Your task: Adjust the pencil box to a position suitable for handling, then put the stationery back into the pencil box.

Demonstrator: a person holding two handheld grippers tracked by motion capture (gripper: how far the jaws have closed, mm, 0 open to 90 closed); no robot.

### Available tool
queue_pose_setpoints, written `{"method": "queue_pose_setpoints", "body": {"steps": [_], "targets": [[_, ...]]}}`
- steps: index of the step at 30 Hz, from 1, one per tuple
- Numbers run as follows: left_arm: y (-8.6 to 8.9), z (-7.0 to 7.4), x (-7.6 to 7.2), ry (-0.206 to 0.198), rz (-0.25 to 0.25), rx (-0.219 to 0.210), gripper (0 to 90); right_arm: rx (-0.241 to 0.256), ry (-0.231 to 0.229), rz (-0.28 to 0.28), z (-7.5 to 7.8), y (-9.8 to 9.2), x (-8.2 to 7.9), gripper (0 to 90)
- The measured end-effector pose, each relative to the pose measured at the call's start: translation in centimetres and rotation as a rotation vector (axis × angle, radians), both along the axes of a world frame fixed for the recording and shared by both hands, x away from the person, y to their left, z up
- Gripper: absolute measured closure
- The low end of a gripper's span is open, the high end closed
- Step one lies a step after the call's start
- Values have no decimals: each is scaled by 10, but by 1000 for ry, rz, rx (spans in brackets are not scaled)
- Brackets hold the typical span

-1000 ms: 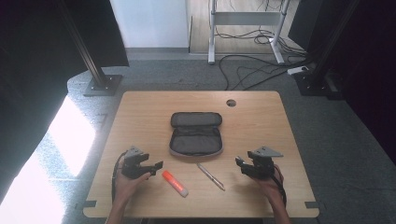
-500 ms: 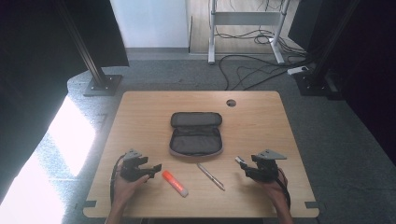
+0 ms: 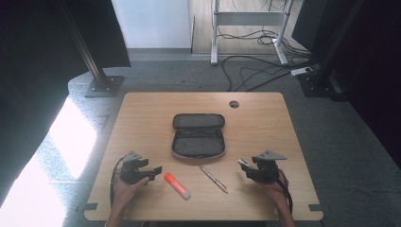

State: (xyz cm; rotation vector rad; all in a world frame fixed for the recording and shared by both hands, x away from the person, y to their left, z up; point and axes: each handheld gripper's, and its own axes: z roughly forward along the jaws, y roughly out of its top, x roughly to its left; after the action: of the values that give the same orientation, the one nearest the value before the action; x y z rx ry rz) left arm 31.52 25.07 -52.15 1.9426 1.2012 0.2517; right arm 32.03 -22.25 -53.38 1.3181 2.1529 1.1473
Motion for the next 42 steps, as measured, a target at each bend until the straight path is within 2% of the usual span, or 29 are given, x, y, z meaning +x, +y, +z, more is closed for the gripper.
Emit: {"method": "queue_pose_setpoints", "body": {"steps": [15, 31, 38, 40, 42], "targets": [[1, 0, 0, 5, 2, -1, 234, -31, 20, 20, -7, 8, 13, 412], [3, 1, -1, 4, 10, -5, 234, -47, 27, 30, -10, 11, 18, 432], [3, 1, -1, 5, 9, -6, 234, -78, 43, 39, -14, 15, 21, 491], [3, 1, -1, 7, 8, -7, 235, -92, 41, 39, -15, 17, 21, 522], [3, 2, -1, 7, 7, -9, 235, -108, 34, 28, -15, 18, 21, 594]]}}
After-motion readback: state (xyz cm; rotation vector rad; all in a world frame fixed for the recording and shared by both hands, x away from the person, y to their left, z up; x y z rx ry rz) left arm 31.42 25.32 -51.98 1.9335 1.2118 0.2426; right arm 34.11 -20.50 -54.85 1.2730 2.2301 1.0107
